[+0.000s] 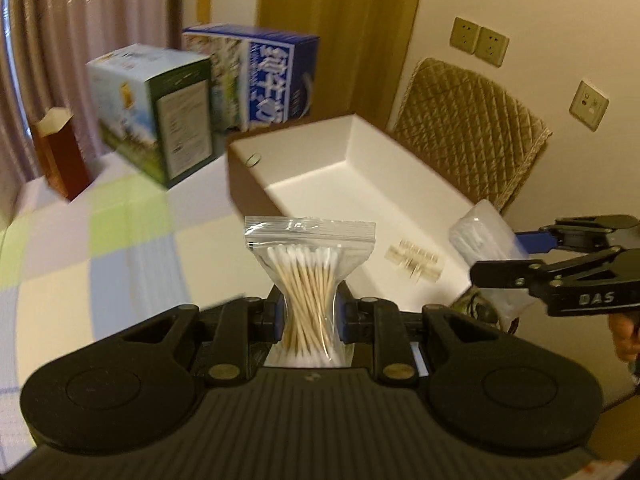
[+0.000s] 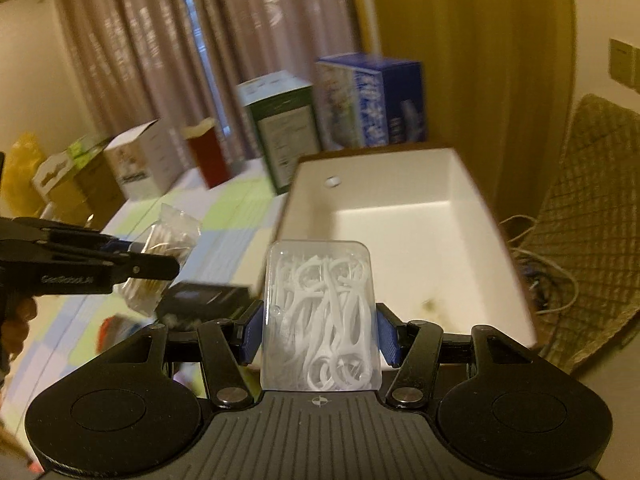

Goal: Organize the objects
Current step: 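Carry swab bag with left tool while right tool carries floss box into brown box, then open left tool to drop swab bag while right tool releases floss box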

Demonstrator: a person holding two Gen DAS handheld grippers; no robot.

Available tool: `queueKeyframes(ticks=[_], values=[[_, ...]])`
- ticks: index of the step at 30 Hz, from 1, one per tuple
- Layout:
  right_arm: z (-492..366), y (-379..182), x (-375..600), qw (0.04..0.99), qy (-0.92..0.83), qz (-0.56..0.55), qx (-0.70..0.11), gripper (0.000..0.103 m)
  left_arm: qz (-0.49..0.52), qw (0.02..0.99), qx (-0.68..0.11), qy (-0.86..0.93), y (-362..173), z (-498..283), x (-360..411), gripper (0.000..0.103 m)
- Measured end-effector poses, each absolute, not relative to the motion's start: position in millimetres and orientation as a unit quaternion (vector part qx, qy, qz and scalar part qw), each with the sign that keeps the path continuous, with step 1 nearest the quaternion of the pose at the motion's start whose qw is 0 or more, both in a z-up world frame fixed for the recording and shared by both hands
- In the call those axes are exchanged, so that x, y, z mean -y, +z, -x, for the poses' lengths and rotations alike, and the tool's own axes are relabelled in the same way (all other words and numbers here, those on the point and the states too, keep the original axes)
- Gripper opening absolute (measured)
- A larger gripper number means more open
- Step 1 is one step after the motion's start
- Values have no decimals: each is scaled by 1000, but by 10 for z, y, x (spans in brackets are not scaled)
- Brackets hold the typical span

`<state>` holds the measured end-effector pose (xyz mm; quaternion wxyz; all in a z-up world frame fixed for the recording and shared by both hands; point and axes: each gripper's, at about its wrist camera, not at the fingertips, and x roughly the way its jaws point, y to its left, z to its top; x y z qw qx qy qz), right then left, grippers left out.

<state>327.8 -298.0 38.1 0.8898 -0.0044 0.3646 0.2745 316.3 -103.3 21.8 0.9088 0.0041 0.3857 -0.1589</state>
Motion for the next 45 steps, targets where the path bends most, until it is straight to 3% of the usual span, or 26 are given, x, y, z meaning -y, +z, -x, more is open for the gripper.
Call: queueKeyframes(ticks=[16,31,33,35,45], values=[[-4568,85,3060,884,244,6,-399,54,-7,884,-440,-159,-173,-4546,1744,20],[-5053,-332,2884,866,241,71,-433,54,-34,851,-506,-134,-743,-5269,1944,21],[-5093,-351,2865,865,242,76,-433,54,-42,852,-506,-128,-778,-5305,1955,25],[-5119,-363,2843,864,242,82,-433,54,-46,853,-504,-126,-796,-5329,1955,42],[-5197,-429,2747,868,251,104,-415,54,-68,860,-493,-112,-761,-5387,1929,59]])
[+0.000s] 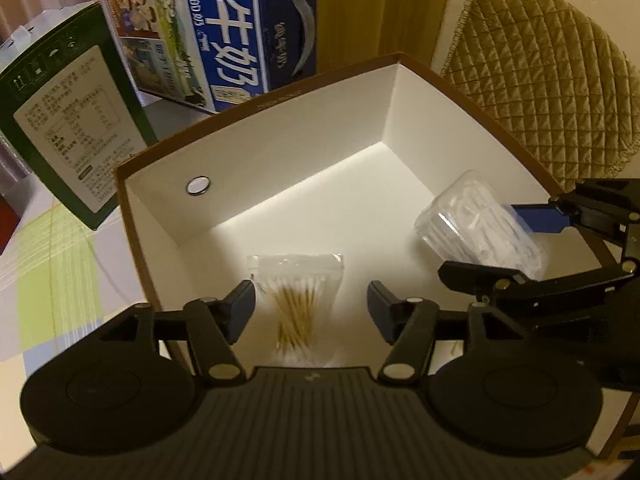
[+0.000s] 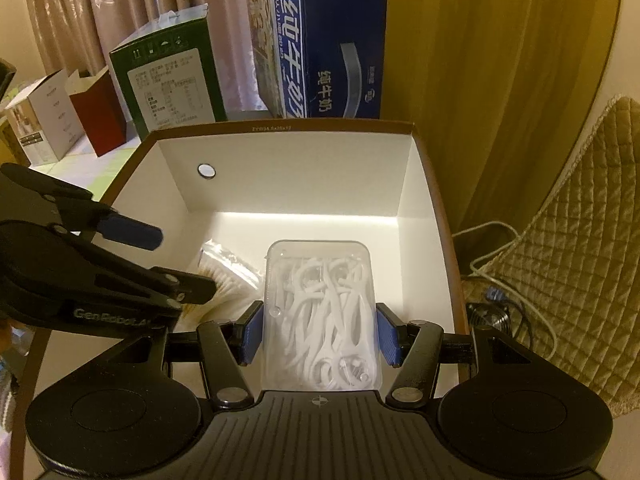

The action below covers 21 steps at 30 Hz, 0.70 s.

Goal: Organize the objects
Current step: 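Open left tool to drop swab bag while right tool releases floss box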

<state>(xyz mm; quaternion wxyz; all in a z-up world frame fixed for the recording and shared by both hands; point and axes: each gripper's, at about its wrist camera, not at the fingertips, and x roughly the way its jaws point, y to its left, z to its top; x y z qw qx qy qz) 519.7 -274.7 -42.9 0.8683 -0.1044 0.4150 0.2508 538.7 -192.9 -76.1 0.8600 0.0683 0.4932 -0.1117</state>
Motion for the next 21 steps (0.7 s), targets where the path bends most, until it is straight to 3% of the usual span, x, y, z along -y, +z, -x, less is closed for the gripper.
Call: queueKeyframes(ticks=[3,7,21], values=[[-5205,-442,2739,874,252,107,-402,56,-70,860,-493,-108,-753,-5398,1897,60],[-5171,-403,2763,881,255,106,-383,69,-66,863,-490,-108,-724,-5384,1855,65],[-4796,-75,3113,886,264,49,-378,91,-44,873,-468,-132,-478,-5047,1715,76]])
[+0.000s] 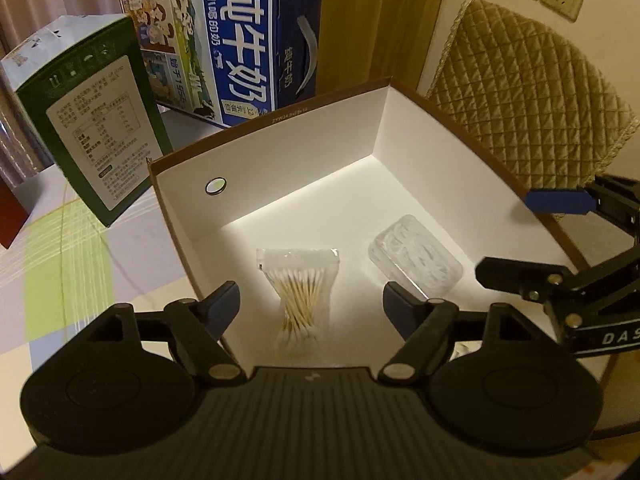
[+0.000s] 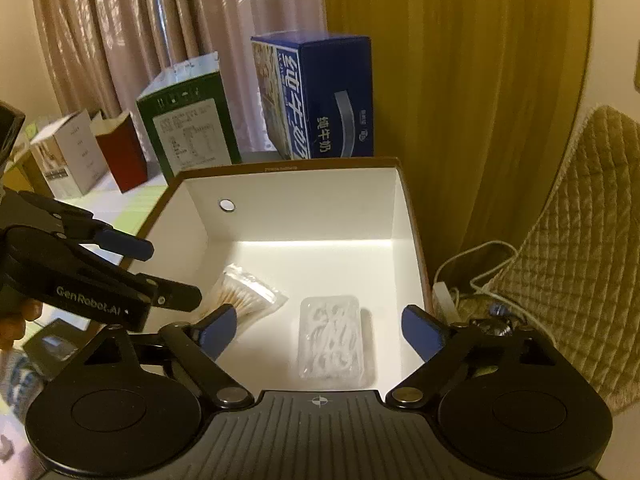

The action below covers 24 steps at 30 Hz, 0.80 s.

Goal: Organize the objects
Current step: 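Open left tool to drop swab bag while right tool releases floss box, then withdraw both tools from the brown box back over the table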

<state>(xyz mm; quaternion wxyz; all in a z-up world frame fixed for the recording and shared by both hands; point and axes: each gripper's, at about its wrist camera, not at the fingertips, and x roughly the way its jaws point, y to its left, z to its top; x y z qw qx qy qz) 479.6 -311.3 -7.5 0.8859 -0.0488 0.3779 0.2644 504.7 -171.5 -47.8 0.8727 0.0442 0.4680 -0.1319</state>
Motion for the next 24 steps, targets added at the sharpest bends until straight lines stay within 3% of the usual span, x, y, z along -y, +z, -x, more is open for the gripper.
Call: queueKeyframes(ticks=[9,24], values=[[-4393,104,3362,889,260,4,-376,96,-12,886,-439,-148,-163,-4592,1594,83],[-3719,253,3447,894,251,-33,-370,96,14,894,-434,-111,117,-3692,1335,83]])
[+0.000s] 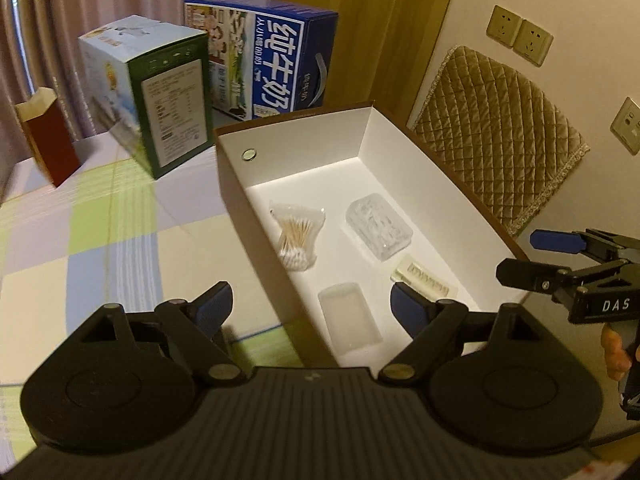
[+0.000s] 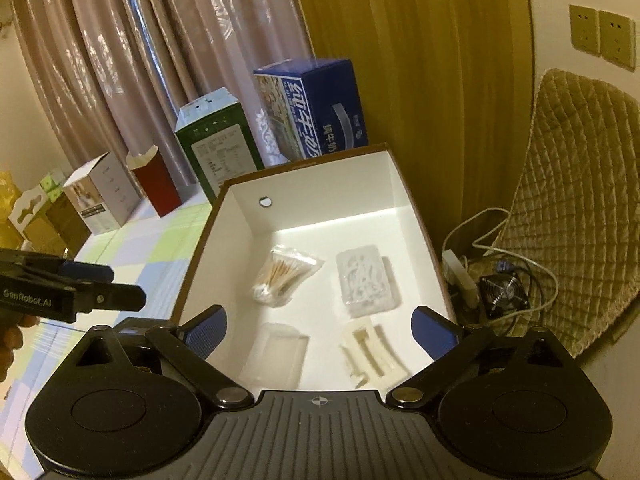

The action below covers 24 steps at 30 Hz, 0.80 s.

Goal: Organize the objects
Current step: 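Withdraw both tools from the brown box back over the table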

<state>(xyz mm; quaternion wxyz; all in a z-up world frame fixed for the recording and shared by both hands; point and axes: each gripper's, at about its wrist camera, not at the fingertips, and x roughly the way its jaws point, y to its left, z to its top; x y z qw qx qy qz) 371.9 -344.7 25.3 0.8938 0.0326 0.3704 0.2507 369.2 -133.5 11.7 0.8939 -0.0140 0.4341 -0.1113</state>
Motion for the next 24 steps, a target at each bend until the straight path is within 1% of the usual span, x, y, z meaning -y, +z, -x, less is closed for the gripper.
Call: queueKeyframes(ticks=[7,24], values=[[-3454,246,3412,895,240,-41,-374,96,27,898,-430,-93,176,-3254,1164,83],[-2873,115,3089,879,254,-41,-402,96,55,885,-461,-47,-4,-2483,626,84]])
